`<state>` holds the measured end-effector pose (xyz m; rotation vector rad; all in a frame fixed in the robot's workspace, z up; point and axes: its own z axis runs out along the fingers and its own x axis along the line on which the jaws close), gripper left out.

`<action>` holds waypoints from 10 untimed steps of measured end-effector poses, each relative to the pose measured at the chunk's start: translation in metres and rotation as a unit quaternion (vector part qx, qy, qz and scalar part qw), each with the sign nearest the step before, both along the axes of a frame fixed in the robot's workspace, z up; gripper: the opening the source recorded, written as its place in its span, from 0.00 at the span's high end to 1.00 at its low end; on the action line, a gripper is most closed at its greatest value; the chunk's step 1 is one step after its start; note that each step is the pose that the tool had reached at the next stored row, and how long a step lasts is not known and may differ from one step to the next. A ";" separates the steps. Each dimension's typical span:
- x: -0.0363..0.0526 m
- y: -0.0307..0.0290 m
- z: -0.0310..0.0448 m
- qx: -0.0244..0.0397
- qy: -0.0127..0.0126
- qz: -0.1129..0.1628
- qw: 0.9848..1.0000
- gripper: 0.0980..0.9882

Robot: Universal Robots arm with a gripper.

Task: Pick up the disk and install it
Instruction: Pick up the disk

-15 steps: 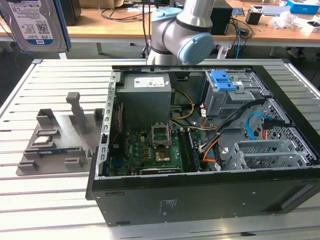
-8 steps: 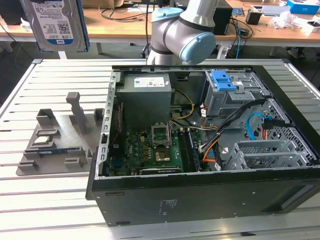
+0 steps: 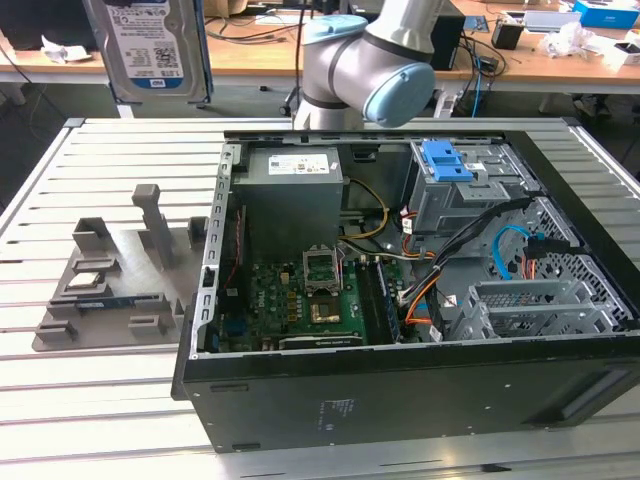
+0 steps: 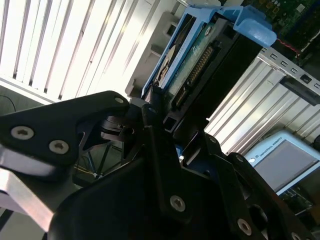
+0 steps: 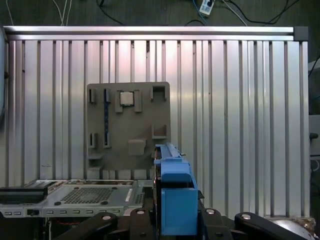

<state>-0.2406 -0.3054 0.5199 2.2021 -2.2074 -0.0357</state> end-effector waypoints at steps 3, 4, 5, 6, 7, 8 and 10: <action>0.0131 0.0002 0.0000 0.000 0.000 0.000 1.000 0.70; 0.0171 0.0002 0.0000 0.000 0.000 0.000 1.000 0.70; 0.0227 0.0003 0.0000 0.000 0.000 0.000 1.000 0.70; 0.0262 0.0003 0.0000 0.000 0.000 0.000 1.000 0.70; 0.0347 0.0003 0.0000 0.000 0.000 0.000 1.000 0.70; 0.0390 0.0004 0.0000 0.000 0.000 0.000 1.000 0.70; 0.0469 0.0005 0.0000 0.000 0.000 0.000 1.000 0.70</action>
